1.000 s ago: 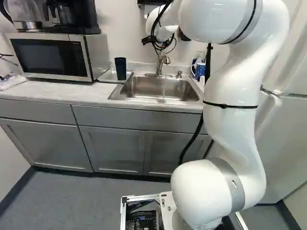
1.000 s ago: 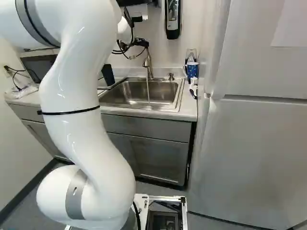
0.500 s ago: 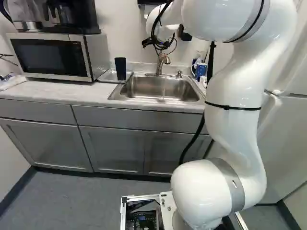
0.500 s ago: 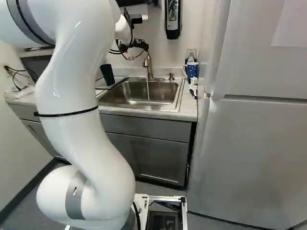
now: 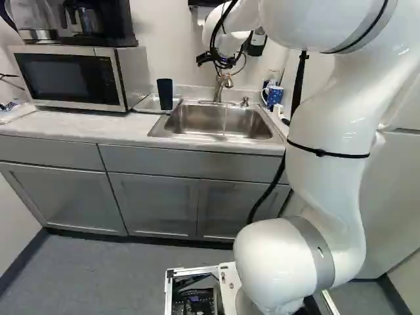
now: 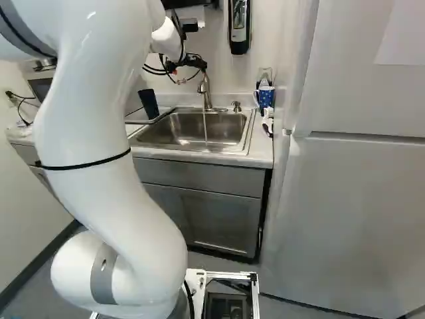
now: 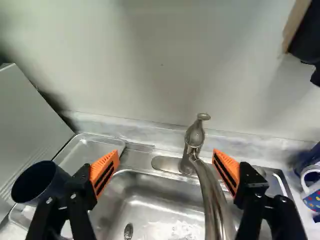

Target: Rinse the cup and place it in the tray

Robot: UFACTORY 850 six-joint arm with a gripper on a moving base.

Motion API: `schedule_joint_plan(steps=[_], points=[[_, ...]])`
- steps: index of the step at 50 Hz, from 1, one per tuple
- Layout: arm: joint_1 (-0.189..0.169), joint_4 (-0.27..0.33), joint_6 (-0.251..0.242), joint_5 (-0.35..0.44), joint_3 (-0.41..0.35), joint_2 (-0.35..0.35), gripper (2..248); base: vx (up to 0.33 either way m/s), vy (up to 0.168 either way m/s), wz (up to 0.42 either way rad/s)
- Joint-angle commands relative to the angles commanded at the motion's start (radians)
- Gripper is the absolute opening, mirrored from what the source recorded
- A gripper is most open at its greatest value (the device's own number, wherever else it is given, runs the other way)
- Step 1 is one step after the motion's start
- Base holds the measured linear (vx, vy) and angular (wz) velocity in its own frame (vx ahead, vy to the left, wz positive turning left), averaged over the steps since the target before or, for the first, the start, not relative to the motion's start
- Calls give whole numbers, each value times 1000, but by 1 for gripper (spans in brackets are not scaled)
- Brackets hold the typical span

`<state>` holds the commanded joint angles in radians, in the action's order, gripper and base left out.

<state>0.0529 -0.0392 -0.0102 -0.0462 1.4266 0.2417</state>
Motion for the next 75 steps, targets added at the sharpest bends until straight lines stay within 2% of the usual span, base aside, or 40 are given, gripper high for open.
schedule_joint_plan(steps=[15, 22, 52, 71, 75], points=[[-35, 0, 0, -1, -54, -49, 247, 0, 0, 0], [-50, 0, 0, -31, -83, -75, 247, 0, 0, 0], [-97, 0, 0, -332, -220, -204, 247, 0, 0, 0], [-97, 0, 0, -532, -224, -209, 247, 0, 0, 0], [-97, 0, 0, -532, -224, -209, 247, 0, 0, 0]])
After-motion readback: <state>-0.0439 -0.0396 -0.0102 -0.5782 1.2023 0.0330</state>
